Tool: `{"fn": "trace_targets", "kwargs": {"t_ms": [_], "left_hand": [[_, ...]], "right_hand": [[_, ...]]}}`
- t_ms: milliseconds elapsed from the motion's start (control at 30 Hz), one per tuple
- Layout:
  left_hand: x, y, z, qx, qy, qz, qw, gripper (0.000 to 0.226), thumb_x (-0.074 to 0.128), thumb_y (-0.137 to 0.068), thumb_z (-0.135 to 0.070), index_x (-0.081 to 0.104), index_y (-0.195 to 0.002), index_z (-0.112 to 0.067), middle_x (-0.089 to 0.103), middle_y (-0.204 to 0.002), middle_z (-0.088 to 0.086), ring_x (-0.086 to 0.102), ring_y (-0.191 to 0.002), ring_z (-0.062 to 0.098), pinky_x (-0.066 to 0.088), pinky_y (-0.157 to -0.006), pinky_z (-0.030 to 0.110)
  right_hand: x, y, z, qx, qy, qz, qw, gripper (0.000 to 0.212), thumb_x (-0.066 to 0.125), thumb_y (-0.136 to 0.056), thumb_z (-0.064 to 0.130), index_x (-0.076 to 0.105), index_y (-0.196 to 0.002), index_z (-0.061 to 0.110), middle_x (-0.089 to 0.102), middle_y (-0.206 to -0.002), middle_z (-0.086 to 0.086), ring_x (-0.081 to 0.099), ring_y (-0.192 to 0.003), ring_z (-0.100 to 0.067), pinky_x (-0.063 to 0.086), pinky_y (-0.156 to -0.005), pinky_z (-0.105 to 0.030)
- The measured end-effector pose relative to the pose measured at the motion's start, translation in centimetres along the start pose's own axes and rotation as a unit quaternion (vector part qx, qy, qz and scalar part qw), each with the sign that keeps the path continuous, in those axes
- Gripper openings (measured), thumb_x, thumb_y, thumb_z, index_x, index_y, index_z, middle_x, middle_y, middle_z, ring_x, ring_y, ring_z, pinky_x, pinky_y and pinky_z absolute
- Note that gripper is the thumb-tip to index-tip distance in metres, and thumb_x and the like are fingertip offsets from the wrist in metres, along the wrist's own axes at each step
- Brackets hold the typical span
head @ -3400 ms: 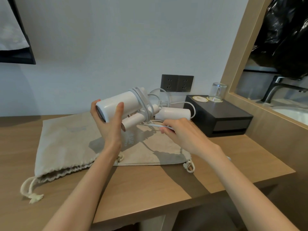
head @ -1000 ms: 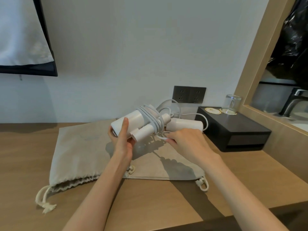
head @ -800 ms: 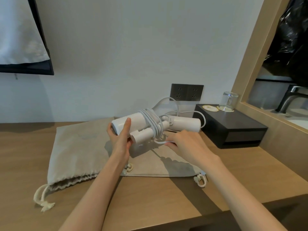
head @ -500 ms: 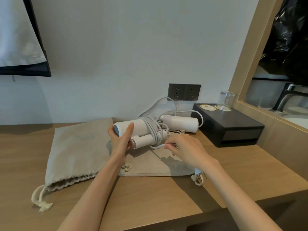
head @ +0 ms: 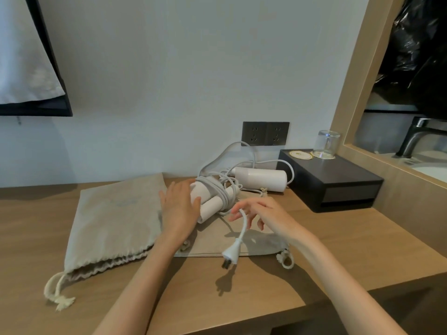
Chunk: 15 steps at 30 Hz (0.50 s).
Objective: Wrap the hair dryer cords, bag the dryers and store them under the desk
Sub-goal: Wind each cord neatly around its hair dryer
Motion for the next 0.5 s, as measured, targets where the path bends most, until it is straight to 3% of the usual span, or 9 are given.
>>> {"fn": "trace_targets", "kwargs": {"t_ms": [67,133,200,267,367,433,500], "left_hand": [[0.6,-0.5,-1.8,0.042,-0.013,0.031,0.999,0.037,0.057,-0.089,-0.029,0.054,-0.125,-0.023,0.057,-0.125,0.002,0.048,-0.122,0.023,0.020,-0.109,0.053],[1.2,-1.3,-3.3,0.070,-0.015,0.055,0.996,0.036,0.054,-0.087,-0.042,0.058,-0.122,-0.032,0.051,-0.133,0.003,0.043,-0.127,0.022,0.023,-0.108,0.053],[2.0,-2.1,-4.5,0.102,-0.033,0.076,0.991,0.050,0.045,-0.079,-0.061,0.060,-0.120,-0.037,0.042,-0.141,0.007,0.035,-0.132,0.026,0.027,-0.107,0.049],[3.8,-2.5,-4.8,0.123,-0.108,0.148,0.975,0.064,0.037,-0.073,-0.072,0.052,-0.127,-0.041,0.032,-0.148,0.005,0.026,-0.137,0.029,0.025,-0.108,0.049],[5.7,-2.5,-4.0,0.111,-0.196,0.226,0.948,0.070,0.052,-0.074,-0.070,0.035,-0.137,-0.043,0.021,-0.152,0.004,0.020,-0.137,0.037,0.024,-0.106,0.052],[5.3,-2.7,-4.1,0.116,-0.201,0.217,0.948,0.072,0.058,-0.073,-0.066,0.036,-0.136,-0.041,0.025,-0.149,0.005,0.028,-0.132,0.036,0.030,-0.101,0.049],[4.9,-2.5,-4.3,0.128,-0.192,0.202,0.952,0.070,0.060,-0.071,-0.063,0.040,-0.133,-0.038,0.032,-0.143,0.005,0.033,-0.128,0.033,0.034,-0.098,0.046]], "right_hand": [[0.3,0.1,-0.2,-0.013,0.025,0.020,0.999,0.033,0.046,-0.090,-0.002,0.068,-0.098,0.021,0.072,-0.101,0.010,0.063,-0.102,-0.008,0.048,-0.078,-0.024],[0.3,0.3,-0.5,-0.024,0.081,0.020,0.996,0.022,0.059,-0.088,0.008,0.069,-0.098,0.025,0.070,-0.102,0.017,0.061,-0.104,-0.001,0.049,-0.087,-0.030],[0.1,0.6,-0.5,-0.032,0.104,-0.003,0.994,0.009,0.066,-0.085,0.021,0.070,-0.091,0.028,0.070,-0.096,0.018,0.062,-0.094,-0.007,0.050,-0.080,-0.032],[-0.3,1.0,0.3,-0.052,0.131,-0.031,0.990,0.004,0.067,-0.084,0.031,0.070,-0.082,0.033,0.067,-0.089,0.018,0.059,-0.086,-0.013,0.048,-0.074,-0.033],[-0.7,1.7,1.6,-0.096,0.158,-0.029,0.982,0.011,0.066,-0.085,0.032,0.068,-0.080,0.042,0.064,-0.086,0.020,0.052,-0.081,-0.006,0.039,-0.066,-0.015],[-1.4,2.2,2.2,-0.115,0.159,-0.039,0.980,0.014,0.064,-0.086,0.032,0.066,-0.083,0.045,0.063,-0.086,0.016,0.049,-0.078,-0.003,0.036,-0.065,-0.013],[-2.6,2.3,2.6,-0.129,0.152,-0.088,0.976,0.011,0.062,-0.087,0.031,0.069,-0.083,0.038,0.059,-0.085,0.006,0.046,-0.080,-0.004,0.034,-0.068,-0.015]]}}
Point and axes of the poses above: each hand's wrist, its own y-axis away from the middle knuckle, its own x-axis out of the palm, z = x × y, the point moved 8 cm from there along -y, towards the middle knuckle
